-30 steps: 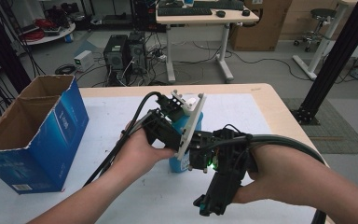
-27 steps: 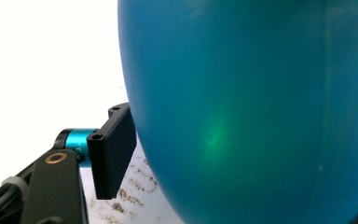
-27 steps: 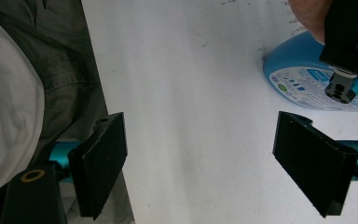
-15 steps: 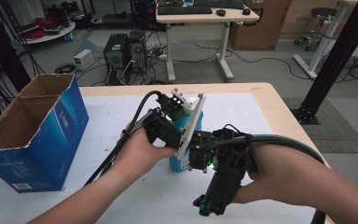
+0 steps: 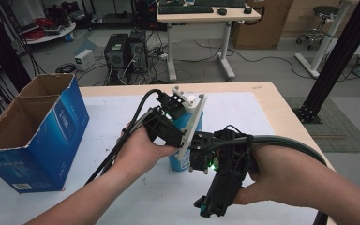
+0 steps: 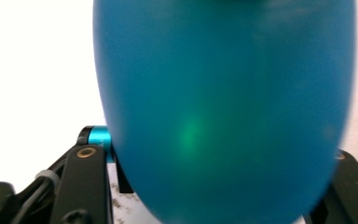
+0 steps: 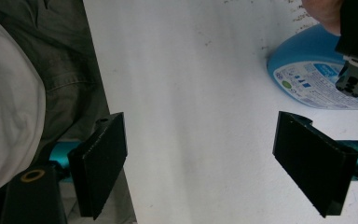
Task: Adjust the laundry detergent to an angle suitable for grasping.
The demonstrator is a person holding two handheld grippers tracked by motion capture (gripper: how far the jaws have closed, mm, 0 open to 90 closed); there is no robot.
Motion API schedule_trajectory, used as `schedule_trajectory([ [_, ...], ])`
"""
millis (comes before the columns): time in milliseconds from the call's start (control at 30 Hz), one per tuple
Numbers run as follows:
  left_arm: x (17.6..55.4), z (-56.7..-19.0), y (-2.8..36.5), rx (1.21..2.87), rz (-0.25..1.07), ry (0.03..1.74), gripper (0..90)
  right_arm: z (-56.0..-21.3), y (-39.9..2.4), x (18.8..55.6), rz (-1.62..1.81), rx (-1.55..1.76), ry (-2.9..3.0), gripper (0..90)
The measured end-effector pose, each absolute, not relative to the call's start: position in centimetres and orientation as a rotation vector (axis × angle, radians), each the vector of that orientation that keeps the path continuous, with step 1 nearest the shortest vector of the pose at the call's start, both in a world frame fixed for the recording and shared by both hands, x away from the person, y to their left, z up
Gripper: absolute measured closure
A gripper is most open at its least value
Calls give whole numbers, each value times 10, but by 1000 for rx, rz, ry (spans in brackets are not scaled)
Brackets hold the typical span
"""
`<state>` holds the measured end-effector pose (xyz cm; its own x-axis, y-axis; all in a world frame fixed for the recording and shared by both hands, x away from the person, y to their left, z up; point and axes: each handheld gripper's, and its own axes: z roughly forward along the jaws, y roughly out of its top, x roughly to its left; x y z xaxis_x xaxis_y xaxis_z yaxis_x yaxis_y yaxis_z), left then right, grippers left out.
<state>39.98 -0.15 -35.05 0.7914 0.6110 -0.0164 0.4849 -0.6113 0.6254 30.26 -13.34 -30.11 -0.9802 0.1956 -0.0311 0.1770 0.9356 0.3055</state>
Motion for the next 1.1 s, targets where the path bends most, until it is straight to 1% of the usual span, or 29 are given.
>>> schedule_trajectory([
  [167,401,-350,1,2349,250,814,442,-302,-133,303,470,281,3029,169],
  [500,403,-347,3,2374,250,760,452,-302,-135,302,472,286,3028,169],
  [667,405,-333,13,2378,243,673,452,-301,-135,302,478,290,3027,169],
  [833,407,-321,25,2394,205,573,452,-299,-133,302,490,270,3032,169],
  [1000,409,-319,37,2434,165,444,453,-298,-132,301,489,261,3034,169],
  [1100,409,-320,41,2435,112,364,453,-299,-132,300,484,268,3036,169],
])
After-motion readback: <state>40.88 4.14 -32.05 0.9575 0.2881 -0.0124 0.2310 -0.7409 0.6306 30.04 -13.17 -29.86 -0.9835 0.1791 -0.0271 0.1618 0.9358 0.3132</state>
